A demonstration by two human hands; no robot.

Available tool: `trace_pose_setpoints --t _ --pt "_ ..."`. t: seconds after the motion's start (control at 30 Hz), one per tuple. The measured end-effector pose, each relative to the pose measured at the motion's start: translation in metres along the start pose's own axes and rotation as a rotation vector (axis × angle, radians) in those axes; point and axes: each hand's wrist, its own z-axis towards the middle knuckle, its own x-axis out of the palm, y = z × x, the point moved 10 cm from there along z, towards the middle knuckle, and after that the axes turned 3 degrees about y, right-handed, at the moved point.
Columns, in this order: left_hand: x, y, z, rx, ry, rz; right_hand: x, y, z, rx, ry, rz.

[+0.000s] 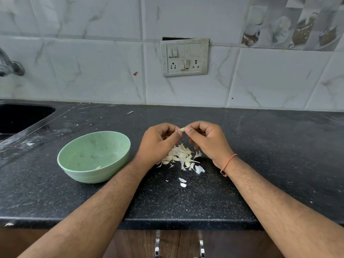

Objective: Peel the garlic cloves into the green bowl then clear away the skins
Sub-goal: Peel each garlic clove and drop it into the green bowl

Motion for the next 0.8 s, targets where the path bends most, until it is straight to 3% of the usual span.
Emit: trace_pose_setpoints --t 0.27,0.67,0.8 --pt "-0.002 -0.002 -0.001 0.008 -0.005 -0.020 0.009 -0.007 -0.002 0.084 0.053 0.144" --pt "-0.001 -0.003 -0.001 -0.009 0.001 -0.025 0.007 0.017 -0.002 -0.148 0.053 -0.117" --pt "-0.002 -0.001 0.000 -0.019 -0.001 -0.014 0.008 0.014 -0.002 -0.106 0.068 -0.066"
